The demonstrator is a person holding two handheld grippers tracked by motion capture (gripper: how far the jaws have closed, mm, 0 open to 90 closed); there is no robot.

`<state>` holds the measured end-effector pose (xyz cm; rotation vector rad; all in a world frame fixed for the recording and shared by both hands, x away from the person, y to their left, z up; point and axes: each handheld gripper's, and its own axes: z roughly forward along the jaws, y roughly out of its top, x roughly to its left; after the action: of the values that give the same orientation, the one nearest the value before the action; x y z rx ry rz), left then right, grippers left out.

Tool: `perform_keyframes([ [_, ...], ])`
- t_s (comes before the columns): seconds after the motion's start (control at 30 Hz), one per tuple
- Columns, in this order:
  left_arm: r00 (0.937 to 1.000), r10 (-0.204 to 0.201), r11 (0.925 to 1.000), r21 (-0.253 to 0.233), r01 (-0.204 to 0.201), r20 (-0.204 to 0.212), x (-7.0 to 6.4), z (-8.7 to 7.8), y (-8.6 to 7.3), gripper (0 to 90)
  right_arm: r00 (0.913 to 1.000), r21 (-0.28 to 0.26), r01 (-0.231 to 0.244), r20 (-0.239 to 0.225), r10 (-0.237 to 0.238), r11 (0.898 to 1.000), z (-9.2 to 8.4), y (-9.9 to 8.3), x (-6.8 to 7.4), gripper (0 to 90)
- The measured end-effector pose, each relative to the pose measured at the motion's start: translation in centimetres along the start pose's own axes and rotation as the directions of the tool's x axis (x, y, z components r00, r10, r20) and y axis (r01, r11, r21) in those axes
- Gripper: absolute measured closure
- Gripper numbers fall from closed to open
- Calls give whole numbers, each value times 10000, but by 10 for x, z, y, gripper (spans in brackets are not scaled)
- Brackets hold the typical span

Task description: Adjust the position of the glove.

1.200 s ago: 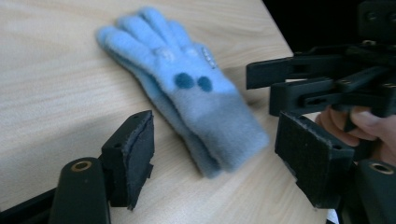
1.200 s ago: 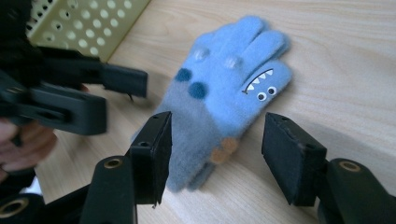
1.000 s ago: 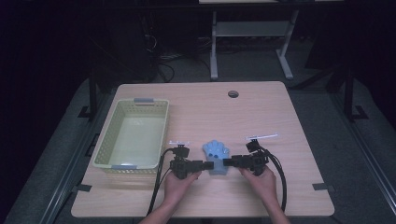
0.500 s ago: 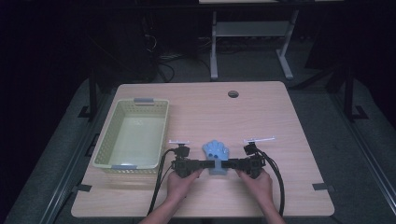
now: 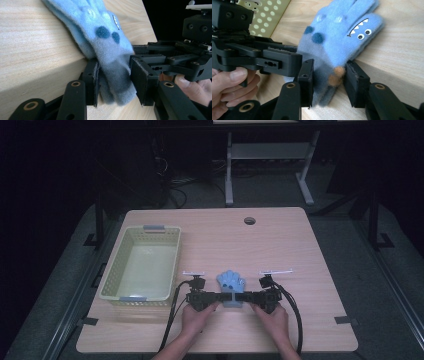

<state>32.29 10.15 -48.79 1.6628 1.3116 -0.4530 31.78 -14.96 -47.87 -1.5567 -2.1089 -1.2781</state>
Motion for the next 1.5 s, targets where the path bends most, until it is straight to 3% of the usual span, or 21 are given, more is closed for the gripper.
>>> perform_keyframes([
  [0.4, 9999, -63, 10000, 61, 62, 120, 2, 4, 2, 645, 9993, -38, -218, -299, 217, 9998, 5, -2, 2, 677],
  [0.6, 9992, -220, 9997, 146, 215, 321, 4, 5, 2, 668, 9990, -27, -91, -449, 90, 10000, 5, -1, 1, 706],
  [1.1, 9895, -483, 9981, 457, 424, 1362, 8, 1, 5, 678, 9965, -97, 87, -831, -95, 9999, -1, 1, 5, 732],
  [1.23, 9875, -295, 9992, 294, 253, 1546, 2, -2, 6, 696, 9951, -278, 187, -971, -213, 9994, -7, 4, 7, 733],
  [1.5, 9852, 640, 9979, -35, -643, 1589, -20, -12, 15, 721, 9923, -849, 455, -1113, -549, 9953, -26, 8, 18, 737],
])
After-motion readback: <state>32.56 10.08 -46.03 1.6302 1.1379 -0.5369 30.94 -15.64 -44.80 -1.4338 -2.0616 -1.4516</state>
